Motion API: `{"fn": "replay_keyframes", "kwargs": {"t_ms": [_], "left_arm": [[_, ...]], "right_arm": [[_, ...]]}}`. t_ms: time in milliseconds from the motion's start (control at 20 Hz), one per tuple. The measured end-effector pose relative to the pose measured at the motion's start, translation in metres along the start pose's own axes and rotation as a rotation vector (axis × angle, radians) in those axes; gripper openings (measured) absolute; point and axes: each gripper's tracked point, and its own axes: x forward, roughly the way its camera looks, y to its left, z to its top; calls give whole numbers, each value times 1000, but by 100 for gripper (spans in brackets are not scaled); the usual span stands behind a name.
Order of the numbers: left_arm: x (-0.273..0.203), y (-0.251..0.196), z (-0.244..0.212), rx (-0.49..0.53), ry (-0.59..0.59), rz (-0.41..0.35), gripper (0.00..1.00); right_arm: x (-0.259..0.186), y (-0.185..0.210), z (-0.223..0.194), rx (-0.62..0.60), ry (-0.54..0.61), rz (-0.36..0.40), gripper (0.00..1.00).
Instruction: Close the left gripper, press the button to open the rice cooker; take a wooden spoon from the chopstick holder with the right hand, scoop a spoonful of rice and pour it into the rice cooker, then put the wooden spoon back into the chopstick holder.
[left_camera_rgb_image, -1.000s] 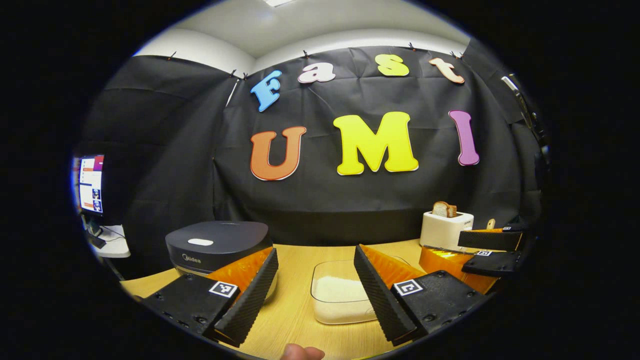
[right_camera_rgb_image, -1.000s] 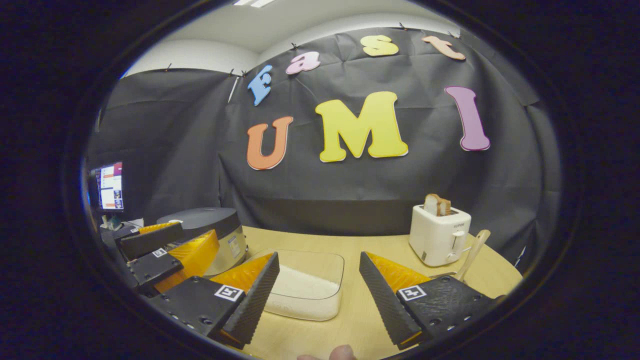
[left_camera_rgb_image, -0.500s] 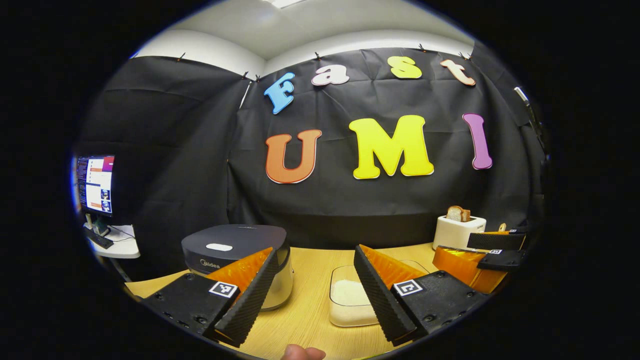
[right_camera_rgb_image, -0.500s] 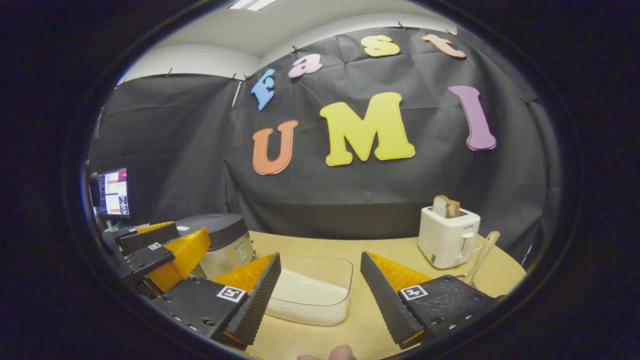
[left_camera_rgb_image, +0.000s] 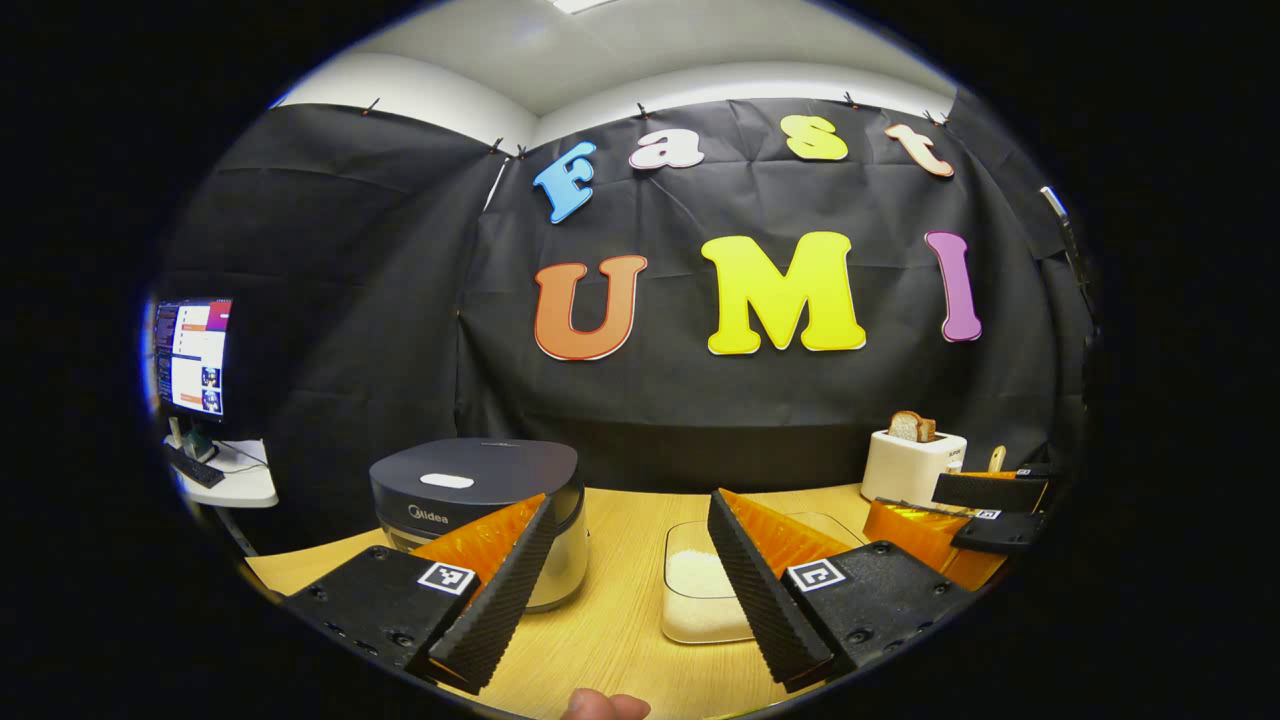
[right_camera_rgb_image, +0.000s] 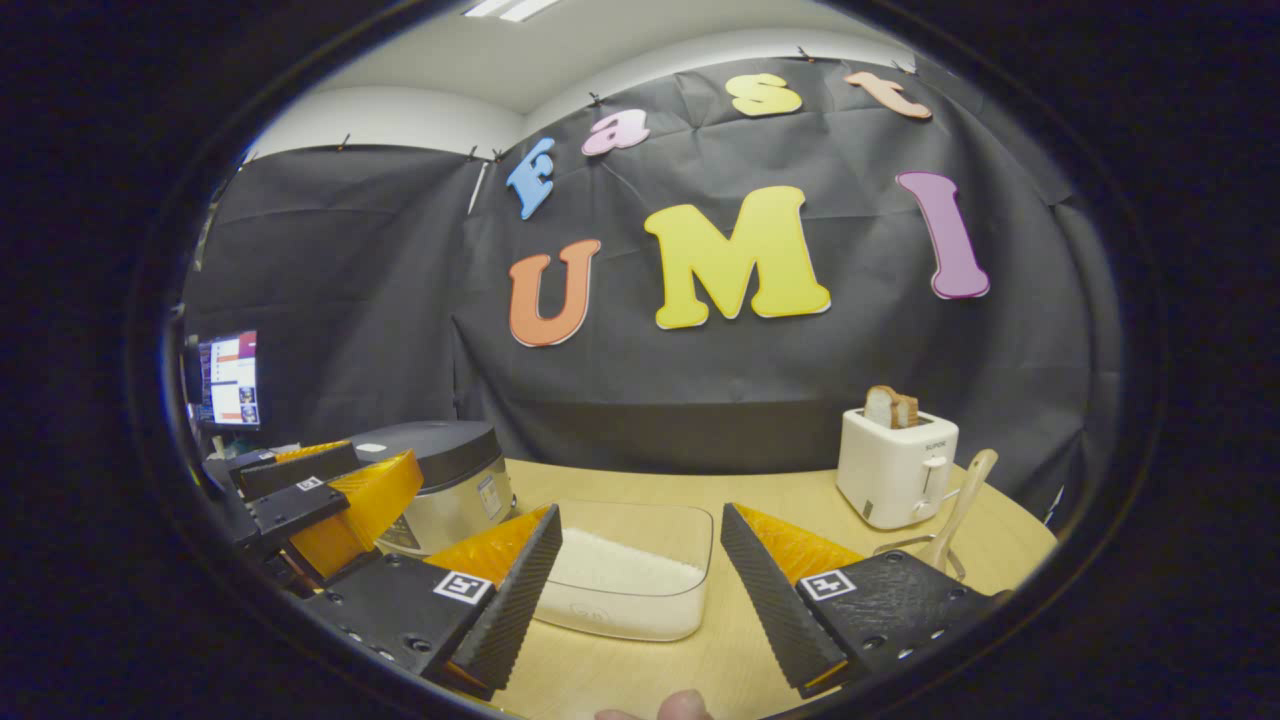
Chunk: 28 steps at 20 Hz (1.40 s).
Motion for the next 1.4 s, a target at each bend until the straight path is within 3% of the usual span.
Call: {"fn": "replay_keyframes", "kwargs": {"t_ms": [150,200,250,350,400,500,600,750,950,1050,1100,1250,1300,1350,1400], "left_arm": [[4,5,-2,10,-5,1,97],[7,5,-4,4,-3,-3,97],[10,4,-5,-2,-4,-6,97],[22,6,-12,-13,4,-5,97],[29,10,-18,-12,16,8,97],[44,17,-24,-7,45,34,97],[51,16,-31,3,122,27,97],[48,28,-10,-5,105,41,98],[25,43,15,9,8,47,98],[12,63,20,54,14,80,97],[6,67,28,66,9,80,97],[-6,78,47,91,17,59,97],[-8,81,53,100,26,42,97],[-8,85,61,99,32,31,96],[-5,89,68,94,40,18,96]], "right_arm": [[-1,-3,1,-5,-5,-14,99],[3,-3,2,-7,-5,-9,99],[7,-3,2,-15,-3,-7,92],[21,-1,2,-26,-1,3,95],[30,0,2,-25,4,9,99],[45,5,-3,-6,33,26,92],[54,9,-8,0,103,37,96],[46,2,12,-42,73,18,96],[22,-2,19,12,4,25,93],[8,-2,19,3,18,24,99],[2,-3,23,-17,12,20,92],[-11,-4,36,1,-24,9,99],[-13,0,38,6,-19,21,92],[-14,1,42,4,-22,25,93],[-15,-1,48,-1,-32,21,99]]}}
